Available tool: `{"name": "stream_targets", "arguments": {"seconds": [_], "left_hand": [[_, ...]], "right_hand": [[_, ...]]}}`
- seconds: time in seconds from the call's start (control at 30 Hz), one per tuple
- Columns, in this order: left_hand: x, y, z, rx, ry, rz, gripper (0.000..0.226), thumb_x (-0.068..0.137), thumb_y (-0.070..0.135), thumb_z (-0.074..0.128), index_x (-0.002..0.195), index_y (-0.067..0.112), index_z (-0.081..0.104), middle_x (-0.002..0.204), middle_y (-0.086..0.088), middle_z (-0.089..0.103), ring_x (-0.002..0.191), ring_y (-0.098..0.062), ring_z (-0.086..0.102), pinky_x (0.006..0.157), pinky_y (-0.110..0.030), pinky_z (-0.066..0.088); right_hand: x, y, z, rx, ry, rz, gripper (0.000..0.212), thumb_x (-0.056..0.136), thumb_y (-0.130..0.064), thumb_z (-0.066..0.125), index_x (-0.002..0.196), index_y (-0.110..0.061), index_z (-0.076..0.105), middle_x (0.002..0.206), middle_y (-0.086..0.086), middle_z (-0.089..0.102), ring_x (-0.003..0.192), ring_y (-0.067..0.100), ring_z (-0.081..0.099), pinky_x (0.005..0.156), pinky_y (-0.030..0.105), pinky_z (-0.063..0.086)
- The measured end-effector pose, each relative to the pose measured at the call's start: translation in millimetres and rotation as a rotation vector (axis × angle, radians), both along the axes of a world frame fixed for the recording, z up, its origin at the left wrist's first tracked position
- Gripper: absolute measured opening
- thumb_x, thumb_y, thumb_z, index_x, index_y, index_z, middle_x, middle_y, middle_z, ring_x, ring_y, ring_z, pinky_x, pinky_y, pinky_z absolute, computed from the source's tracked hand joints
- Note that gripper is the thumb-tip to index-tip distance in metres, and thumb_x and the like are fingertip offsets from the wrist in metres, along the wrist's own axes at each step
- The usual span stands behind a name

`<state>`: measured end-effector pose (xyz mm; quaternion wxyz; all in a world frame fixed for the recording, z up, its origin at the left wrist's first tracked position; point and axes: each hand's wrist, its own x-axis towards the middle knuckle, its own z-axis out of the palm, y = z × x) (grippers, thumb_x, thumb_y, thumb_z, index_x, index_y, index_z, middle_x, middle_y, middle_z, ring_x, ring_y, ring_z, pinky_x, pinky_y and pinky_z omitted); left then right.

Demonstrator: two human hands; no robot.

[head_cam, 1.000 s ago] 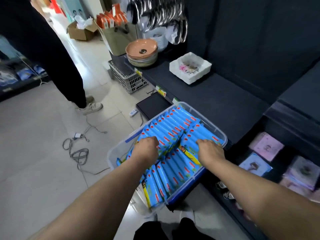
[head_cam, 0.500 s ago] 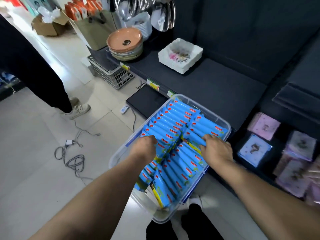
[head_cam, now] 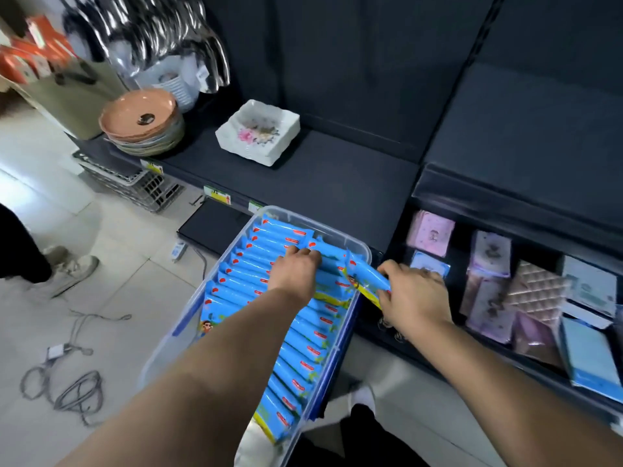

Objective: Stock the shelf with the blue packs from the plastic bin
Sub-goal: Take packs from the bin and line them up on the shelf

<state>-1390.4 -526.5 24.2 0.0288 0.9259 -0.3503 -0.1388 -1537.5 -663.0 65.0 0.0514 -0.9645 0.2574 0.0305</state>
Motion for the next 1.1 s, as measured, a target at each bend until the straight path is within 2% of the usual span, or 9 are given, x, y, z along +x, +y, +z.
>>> {"name": "stream_targets", "arguments": {"seconds": [0.2,0.33,0.53,0.63,0.73,0.8,0.9,1.03,1.1], "left_hand": [[1,-11,-14,0.300,-0.150,-0.066,0.046,0.085,0.008,0.048,0.130,0.018,0.046,0.125,-0.004,0.056,0.122,-0.027,0.040,0.094,-0.038,0.042],[-5,-12,-17,0.364,-0.184,-0.092,0.040,0.089,0.012,0.046,0.127,0.023,0.054,0.123,-0.001,0.054,0.119,-0.025,0.041,0.095,-0.037,0.038],[-4,-2,2,0.193,-0.053,0.082,0.036,0.089,0.016,0.052,0.123,0.026,0.057,0.116,0.000,0.060,0.111,-0.024,0.053,0.088,-0.036,0.042],[-8,10,26,0.052,0.050,0.180,0.029,0.087,0.022,0.060,0.116,0.021,0.059,0.109,-0.005,0.061,0.099,-0.028,0.059,0.074,-0.034,0.046],[-18,18,47,-0.078,0.062,0.254,0.027,0.085,0.025,0.063,0.111,0.019,0.060,0.103,-0.007,0.065,0.092,-0.030,0.061,0.069,-0.033,0.046],[-30,21,60,-0.150,0.061,0.283,0.032,0.085,0.025,0.062,0.116,0.020,0.058,0.102,-0.008,0.067,0.094,-0.031,0.062,0.069,-0.031,0.044],[-61,27,75,-0.247,0.101,0.260,0.038,0.086,0.025,0.062,0.123,0.020,0.055,0.107,-0.009,0.067,0.100,-0.031,0.061,0.074,-0.032,0.044],[-107,29,90,-0.274,0.125,0.132,0.032,0.090,0.025,0.060,0.120,0.021,0.053,0.098,-0.006,0.066,0.090,-0.028,0.062,0.069,-0.032,0.046],[-129,22,98,-0.281,0.097,0.039,0.030,0.090,0.021,0.058,0.120,0.021,0.053,0.105,-0.006,0.065,0.097,-0.028,0.061,0.075,-0.033,0.046]], "right_hand": [[-8,-14,-9,0.061,0.013,0.013,0.028,0.085,-0.038,0.055,0.109,-0.028,0.047,0.100,-0.007,0.067,0.091,0.022,0.064,0.083,0.032,0.039],[-6,-26,-13,0.111,-0.003,0.070,0.024,0.085,-0.036,0.054,0.106,-0.028,0.045,0.099,-0.007,0.066,0.090,0.021,0.064,0.083,0.033,0.038],[-10,-40,-5,0.163,-0.044,0.052,0.021,0.085,-0.034,0.053,0.105,-0.031,0.048,0.101,-0.010,0.065,0.093,0.021,0.063,0.085,0.032,0.040],[-26,-45,2,0.135,-0.081,0.000,0.023,0.085,-0.034,0.054,0.108,-0.032,0.049,0.102,-0.010,0.065,0.096,0.020,0.062,0.087,0.032,0.039],[-45,-44,9,0.115,-0.106,-0.058,0.024,0.086,-0.034,0.054,0.109,-0.033,0.050,0.106,-0.012,0.064,0.099,0.019,0.061,0.085,0.031,0.039],[-59,-37,15,0.092,-0.120,-0.095,0.024,0.087,-0.034,0.055,0.110,-0.033,0.050,0.106,-0.010,0.065,0.098,0.019,0.061,0.083,0.031,0.039],[-93,-15,21,0.068,-0.137,-0.166,0.026,0.087,-0.033,0.056,0.113,-0.033,0.051,0.107,-0.007,0.065,0.098,0.021,0.062,0.083,0.032,0.039],[-146,10,29,0.061,-0.145,-0.257,0.026,0.086,-0.030,0.056,0.111,-0.031,0.051,0.105,-0.004,0.067,0.097,0.024,0.062,0.082,0.033,0.039],[-178,18,35,0.013,-0.153,-0.313,0.027,0.086,-0.028,0.055,0.113,-0.031,0.051,0.106,-0.005,0.066,0.099,0.023,0.062,0.082,0.033,0.039]]}}
